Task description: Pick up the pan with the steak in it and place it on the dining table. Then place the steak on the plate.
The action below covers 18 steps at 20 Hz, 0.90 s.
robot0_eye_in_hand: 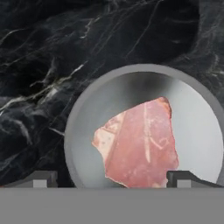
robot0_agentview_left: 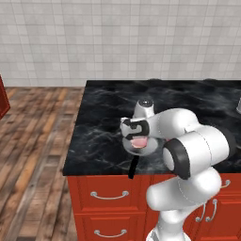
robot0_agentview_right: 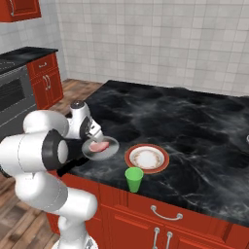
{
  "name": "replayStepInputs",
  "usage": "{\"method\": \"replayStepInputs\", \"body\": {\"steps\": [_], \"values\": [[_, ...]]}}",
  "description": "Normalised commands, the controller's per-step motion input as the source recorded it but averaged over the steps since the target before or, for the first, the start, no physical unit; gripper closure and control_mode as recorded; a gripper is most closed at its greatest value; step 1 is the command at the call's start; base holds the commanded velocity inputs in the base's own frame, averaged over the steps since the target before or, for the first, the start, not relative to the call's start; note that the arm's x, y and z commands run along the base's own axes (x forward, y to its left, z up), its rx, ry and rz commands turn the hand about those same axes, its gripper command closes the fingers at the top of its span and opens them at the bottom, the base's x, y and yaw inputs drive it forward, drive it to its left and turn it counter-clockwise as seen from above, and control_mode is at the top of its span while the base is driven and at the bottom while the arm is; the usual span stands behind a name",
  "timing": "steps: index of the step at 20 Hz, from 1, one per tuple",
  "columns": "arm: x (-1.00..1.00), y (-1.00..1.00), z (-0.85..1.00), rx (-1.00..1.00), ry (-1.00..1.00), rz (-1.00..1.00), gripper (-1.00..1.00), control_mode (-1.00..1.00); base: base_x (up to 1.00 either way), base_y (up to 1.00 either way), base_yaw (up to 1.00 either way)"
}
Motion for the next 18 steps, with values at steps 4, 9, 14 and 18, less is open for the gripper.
{"method": "replayStepInputs", "body": {"steps": [4, 9, 14, 18], "values": [[0.08, 0.00, -0.05, -0.01, 0.01, 0.00, -1.00, -1.00, 0.00, 0.00, 0.00], [0.00, -0.21, -0.32, -0.06, 0.06, 0.03, -1.00, -1.00, 0.00, 0.00, 0.00], [0.00, -0.08, -0.07, -0.01, 0.01, 0.02, -1.00, -1.00, 0.00, 0.00, 0.00], [0.16, 0.00, -0.09, 0.00, 0.02, 0.00, -1.00, -1.00, 0.00, 0.00, 0.00]]}}
